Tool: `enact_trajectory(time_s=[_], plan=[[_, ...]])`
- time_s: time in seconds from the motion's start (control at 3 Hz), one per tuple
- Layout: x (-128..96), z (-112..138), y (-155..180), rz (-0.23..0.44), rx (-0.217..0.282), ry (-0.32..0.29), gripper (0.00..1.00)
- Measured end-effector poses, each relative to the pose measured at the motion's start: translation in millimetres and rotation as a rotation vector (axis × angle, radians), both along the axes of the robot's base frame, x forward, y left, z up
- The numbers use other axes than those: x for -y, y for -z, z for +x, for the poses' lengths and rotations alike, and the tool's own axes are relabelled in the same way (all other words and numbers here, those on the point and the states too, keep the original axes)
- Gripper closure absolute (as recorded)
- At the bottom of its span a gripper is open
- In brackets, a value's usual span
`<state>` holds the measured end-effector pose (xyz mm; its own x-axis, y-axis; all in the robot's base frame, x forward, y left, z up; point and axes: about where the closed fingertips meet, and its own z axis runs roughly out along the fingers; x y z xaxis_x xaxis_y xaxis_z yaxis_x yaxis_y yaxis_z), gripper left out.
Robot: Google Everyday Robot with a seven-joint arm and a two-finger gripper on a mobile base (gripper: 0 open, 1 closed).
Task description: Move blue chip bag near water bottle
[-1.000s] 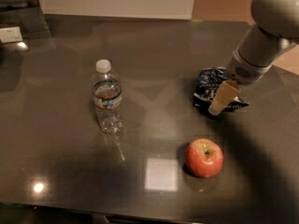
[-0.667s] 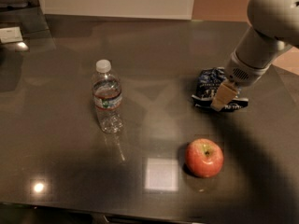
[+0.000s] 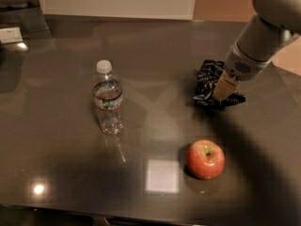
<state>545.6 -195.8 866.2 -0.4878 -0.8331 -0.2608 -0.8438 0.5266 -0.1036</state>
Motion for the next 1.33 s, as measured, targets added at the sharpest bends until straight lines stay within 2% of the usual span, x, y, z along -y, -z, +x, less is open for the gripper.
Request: enact_trajectory(time_s=[0.33, 1.0, 1.33], plan=[[-32.4, -4.9, -19.3, 0.056, 0.027, -0.123, 1.00], [-108.3, -28.5, -19.8, 0.142, -0.012, -0.376, 1.00], [-139.8, -42.7, -18.2, 0.158, -0.016, -0.463, 0.82]])
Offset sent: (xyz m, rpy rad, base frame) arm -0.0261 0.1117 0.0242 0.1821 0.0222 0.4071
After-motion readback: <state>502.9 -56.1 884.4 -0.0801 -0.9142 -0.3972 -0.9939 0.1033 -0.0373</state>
